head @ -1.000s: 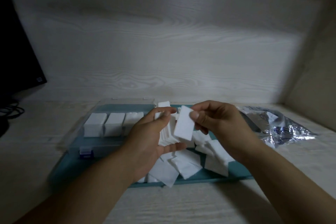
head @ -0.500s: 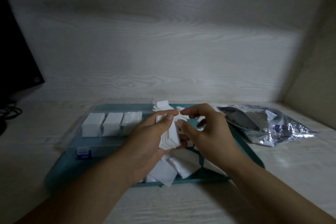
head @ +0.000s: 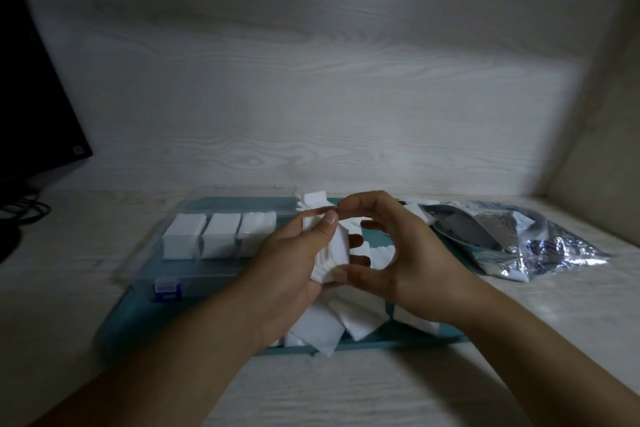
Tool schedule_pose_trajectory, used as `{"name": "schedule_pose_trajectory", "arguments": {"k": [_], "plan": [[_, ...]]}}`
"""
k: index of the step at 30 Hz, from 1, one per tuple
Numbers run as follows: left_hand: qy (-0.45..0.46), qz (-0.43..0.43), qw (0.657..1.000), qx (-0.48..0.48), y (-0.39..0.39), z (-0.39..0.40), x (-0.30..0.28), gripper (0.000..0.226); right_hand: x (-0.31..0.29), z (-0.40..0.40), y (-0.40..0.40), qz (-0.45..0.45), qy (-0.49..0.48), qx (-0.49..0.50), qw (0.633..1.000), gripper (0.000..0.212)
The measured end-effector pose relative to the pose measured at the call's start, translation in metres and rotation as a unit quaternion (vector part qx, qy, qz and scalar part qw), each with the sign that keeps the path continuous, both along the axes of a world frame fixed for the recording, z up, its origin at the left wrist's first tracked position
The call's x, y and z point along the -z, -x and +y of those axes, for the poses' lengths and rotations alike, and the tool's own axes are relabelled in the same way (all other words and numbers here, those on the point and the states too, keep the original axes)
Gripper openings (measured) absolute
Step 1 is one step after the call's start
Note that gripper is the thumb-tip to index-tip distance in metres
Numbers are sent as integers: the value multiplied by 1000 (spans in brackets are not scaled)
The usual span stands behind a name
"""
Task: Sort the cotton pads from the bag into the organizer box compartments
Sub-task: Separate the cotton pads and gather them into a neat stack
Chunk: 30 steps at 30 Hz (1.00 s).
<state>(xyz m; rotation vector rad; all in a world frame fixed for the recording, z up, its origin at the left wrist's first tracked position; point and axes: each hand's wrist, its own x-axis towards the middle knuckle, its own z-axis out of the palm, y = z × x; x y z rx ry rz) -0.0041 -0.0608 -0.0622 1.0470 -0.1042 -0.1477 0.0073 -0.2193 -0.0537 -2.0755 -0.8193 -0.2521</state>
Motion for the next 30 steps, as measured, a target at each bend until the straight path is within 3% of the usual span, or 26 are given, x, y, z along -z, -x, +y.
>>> {"name": "schedule_pose_trajectory", "arguments": {"k": [2, 5, 8, 11, 16, 18, 21, 25, 28, 30], "plan": [[-2, -8, 1000, -11, -1, 1, -1, 29, 0, -4, -5, 16, -23, -5, 1000, 68], [-4, -3, 999, -50, -4, 5, -5, 24, 7, -15, -23, 35, -75, 73, 994, 45], [-7, 6, 997, -74, -6, 11, -8, 22, 18, -23, -35, 53, 74, 192, 977, 38], [-15, 13, 996, -87, -7, 12, -8, 21, 28, -19, -37, 94, 195, 201, 956, 51], [-12, 15, 996, -87, -6, 11, -7, 21, 29, -10, -34, 44, 180, 197, 963, 54], [-11, 16, 996, -89, -7, 12, -7, 21, 28, -10, -35, 6, 131, 208, 969, 41], [-9, 20, 996, -91, -8, 12, -6, 20, 17, -15, -39, 38, -40, 198, 979, 21], [-5, 14, 996, -87, -7, 10, -6, 20, 0, -24, -38, 99, -250, 126, 955, 20], [-15, 10, 997, -74, -6, 9, -5, 20, -4, -24, -33, 169, -329, 31, 929, 14], [-23, 2, 998, -58, -6, 8, -2, 19, -2, -19, -28, 200, -325, -13, 924, 12]]}}
